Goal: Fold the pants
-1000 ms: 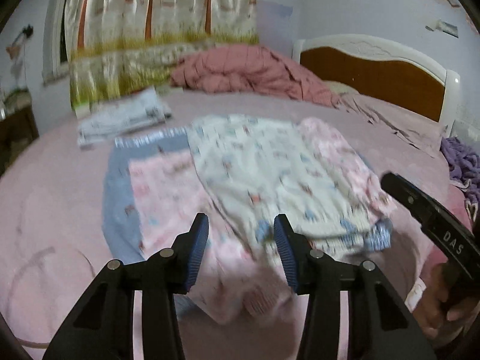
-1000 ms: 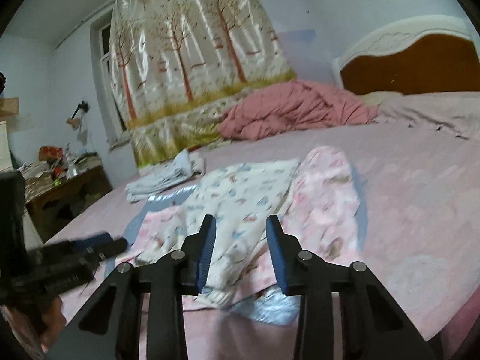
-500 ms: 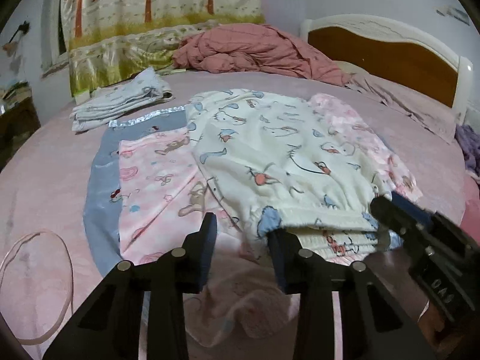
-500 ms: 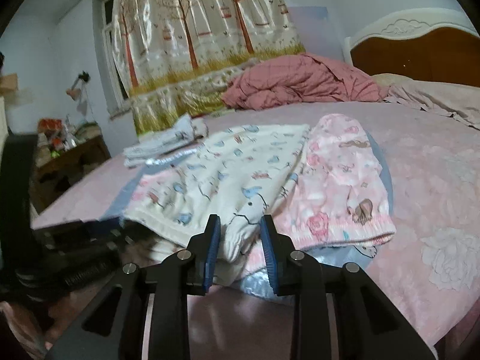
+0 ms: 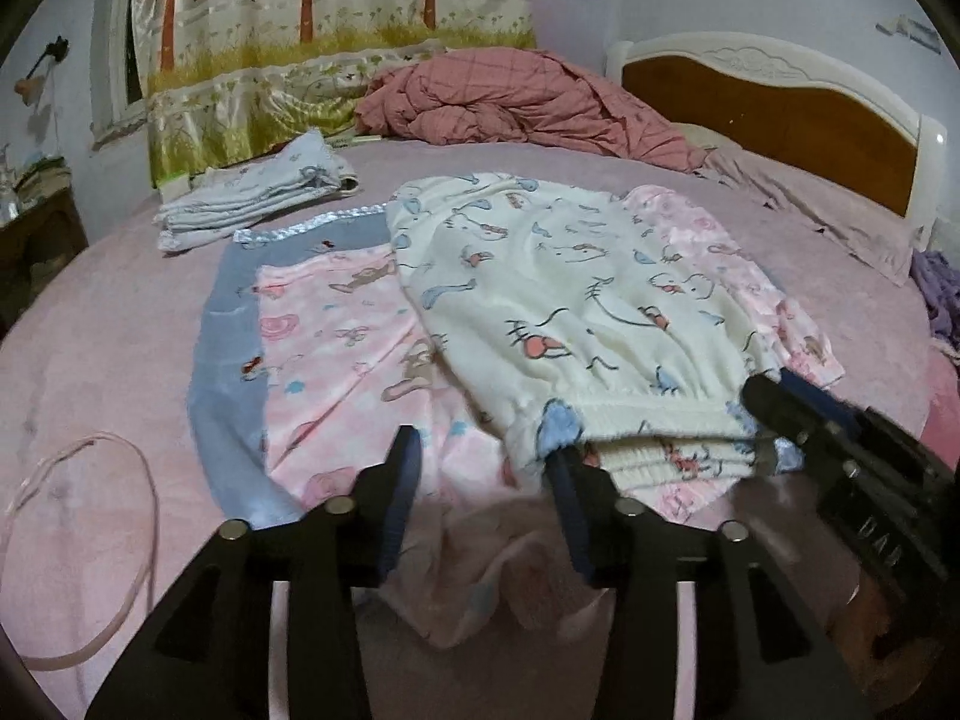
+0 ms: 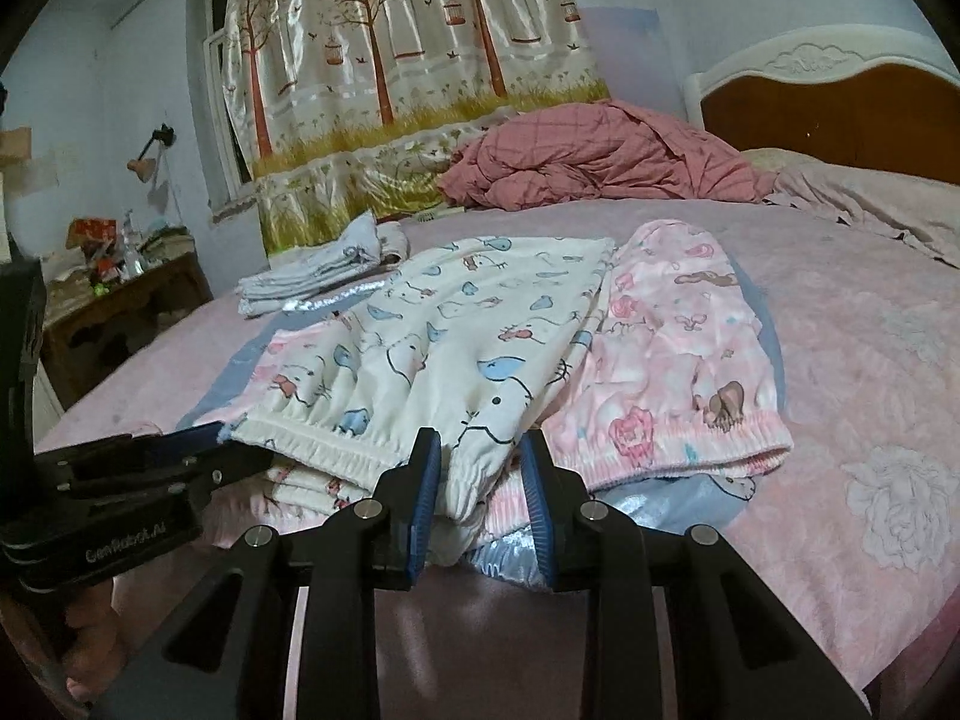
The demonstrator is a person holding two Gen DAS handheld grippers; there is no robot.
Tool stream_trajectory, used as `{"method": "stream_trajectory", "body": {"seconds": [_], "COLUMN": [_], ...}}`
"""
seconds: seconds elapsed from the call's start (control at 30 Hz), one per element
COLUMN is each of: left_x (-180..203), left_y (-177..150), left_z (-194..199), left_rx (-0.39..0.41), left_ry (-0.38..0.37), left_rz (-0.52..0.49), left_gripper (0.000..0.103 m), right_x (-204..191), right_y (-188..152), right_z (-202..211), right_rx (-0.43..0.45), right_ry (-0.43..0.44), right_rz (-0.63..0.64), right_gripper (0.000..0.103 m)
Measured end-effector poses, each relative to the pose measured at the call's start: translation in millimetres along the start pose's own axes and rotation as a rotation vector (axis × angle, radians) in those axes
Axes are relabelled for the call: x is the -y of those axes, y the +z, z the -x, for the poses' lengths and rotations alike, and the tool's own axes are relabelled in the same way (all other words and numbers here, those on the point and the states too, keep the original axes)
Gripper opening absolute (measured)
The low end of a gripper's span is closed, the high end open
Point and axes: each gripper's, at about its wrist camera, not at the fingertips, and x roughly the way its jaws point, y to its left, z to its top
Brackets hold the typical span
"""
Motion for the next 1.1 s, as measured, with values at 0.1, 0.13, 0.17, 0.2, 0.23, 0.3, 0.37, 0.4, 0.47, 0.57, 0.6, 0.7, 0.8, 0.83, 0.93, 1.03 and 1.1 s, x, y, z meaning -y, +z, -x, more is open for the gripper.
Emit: {"method": "stream_trajectory", "body": {"seconds": [0.1,0.13,0.17,0.2,0.23,0.3,0.37,0.4,0.47,0.57,0.6,0.7,0.8,0.83,0.93,1.03,1.1], "left_x": [-6.1,-7.8,-9.0,-9.4,-9.1,-7.5,-3.4,-0.7,6.0,15.7,19.8,30.9,34.5,32.8,33.3,39.7,42.8], "left_y": [0.1,0.0,0.6,1.8,2.5,5.0,7.0,7.4,7.6,8.9,9.2,10.8,15.7,17.8,24.9,31.0,35.5], "left_z": [10.7,15.0,19.7,25.9,30.4,40.1,48.4,52.5,63.8,78.6,82.6,92.4,98.0,100.5,109.9,115.3,112.7], "left_rx": [0.005,0.012,0.023,0.04,0.054,0.077,0.086,0.09,0.109,0.129,0.128,0.126,0.152,0.157,0.185,0.242,0.278], "left_ry": [-0.003,-0.005,0.0,0.009,0.016,0.017,-0.009,-0.021,-0.043,-0.074,-0.086,-0.092,-0.048,-0.056,-0.085,-0.04,0.023], "left_rz": [0.032,0.044,0.052,0.058,0.059,0.065,0.074,0.079,0.088,0.097,0.1,0.092,0.078,0.086,0.082,0.04,0.018], "left_gripper": [0.045,0.045,0.045,0.045,0.045,0.045,0.045,0.045,0.045,0.046,0.046,0.049,0.055,0.061,0.084,0.093,0.096], "right_x": [6.7,8.5,9.5,10.8,12.0,14.7,18.6,19.7,22.8,25.4,25.6,24.5,24.8,26.3,27.9,25.6,24.4], "right_y": [3.9,5.1,6.0,7.0,8.7,12.5,18.2,21.5,28.3,42.3,46.4,58.9,65.4,65.4,64.4,64.7,65.5], "right_z": [5.6,8.0,9.9,11.5,13.3,17.7,24.5,28.8,39.0,55.7,60.5,73.8,83.7,88.3,94.2,92.8,89.1], "right_rx": [0.013,0.02,0.027,0.034,0.041,0.049,0.06,0.068,0.09,0.126,0.139,0.181,0.224,0.246,0.285,0.302,0.3], "right_ry": [-0.01,-0.024,-0.037,-0.054,-0.074,-0.097,-0.103,-0.107,-0.117,-0.114,-0.116,-0.102,-0.039,-0.008,0.032,0.019,0.009], "right_rz": [-0.019,-0.02,-0.017,-0.013,-0.006,-0.002,-0.008,-0.008,-0.005,-0.006,-0.005,-0.01,-0.044,-0.07,-0.105,-0.116,-0.129], "right_gripper": [0.029,0.029,0.029,0.029,0.029,0.029,0.029,0.029,0.029,0.029,0.029,0.029,0.029,0.029,0.036,0.047,0.047]}}
